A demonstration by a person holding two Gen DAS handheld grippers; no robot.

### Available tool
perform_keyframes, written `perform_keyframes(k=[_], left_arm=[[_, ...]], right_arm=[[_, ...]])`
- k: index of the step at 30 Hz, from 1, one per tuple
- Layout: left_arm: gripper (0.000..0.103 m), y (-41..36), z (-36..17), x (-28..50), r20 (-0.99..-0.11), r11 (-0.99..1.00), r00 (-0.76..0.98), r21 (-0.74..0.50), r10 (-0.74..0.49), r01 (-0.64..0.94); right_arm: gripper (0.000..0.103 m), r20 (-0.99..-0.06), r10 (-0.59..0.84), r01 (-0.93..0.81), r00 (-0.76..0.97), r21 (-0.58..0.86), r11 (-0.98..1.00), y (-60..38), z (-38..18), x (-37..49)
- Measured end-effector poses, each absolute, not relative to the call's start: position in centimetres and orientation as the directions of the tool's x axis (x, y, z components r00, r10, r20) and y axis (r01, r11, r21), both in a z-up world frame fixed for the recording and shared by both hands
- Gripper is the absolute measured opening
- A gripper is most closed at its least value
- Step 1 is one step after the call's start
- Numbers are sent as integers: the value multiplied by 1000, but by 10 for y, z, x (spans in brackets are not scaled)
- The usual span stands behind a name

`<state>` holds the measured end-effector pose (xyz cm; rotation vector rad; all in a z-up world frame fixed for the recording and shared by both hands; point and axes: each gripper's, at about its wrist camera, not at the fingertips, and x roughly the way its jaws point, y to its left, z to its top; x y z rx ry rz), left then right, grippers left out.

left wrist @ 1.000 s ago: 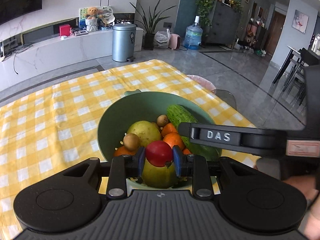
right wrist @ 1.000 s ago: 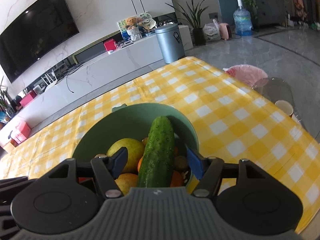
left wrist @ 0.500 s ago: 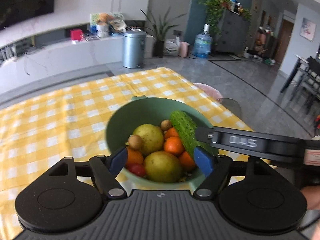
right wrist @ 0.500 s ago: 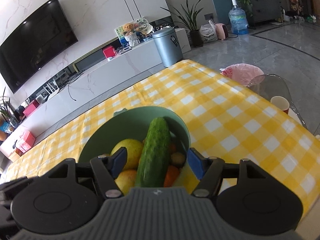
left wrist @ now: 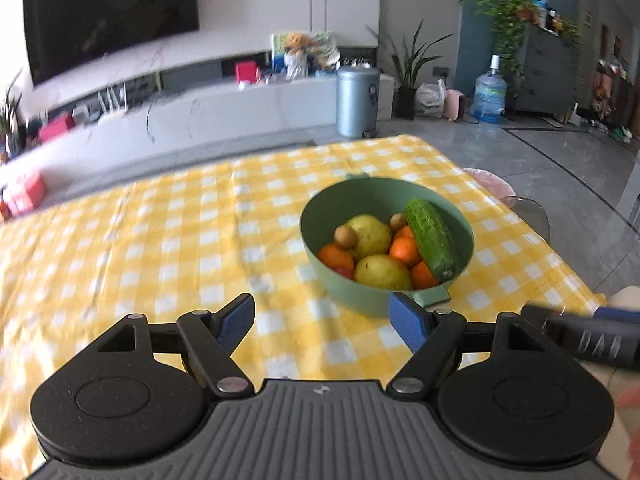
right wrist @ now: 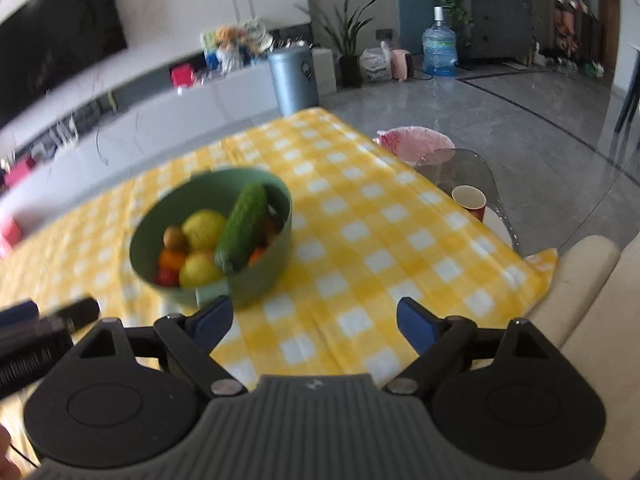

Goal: Organize fruits

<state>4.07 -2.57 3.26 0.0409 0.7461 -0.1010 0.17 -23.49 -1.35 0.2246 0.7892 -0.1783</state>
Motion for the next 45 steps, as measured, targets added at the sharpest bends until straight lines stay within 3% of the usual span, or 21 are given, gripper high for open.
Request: perform_keyframes(k=[4, 12, 45], left_arm=[[90, -26, 32, 34, -684, 988, 722, 4, -110, 154], [90, -33, 27, 26, -706, 987, 693, -59, -146, 149], [90, -38, 19, 24, -717, 984, 676, -104, -173, 142]], right_arm=[[86, -748, -3, 161, 663, 138, 977, -227, -21, -6], [85, -760, -5, 93, 650, 74, 993, -209, -20, -10], [80, -762, -5, 75, 648, 57, 996, -209, -20, -13]])
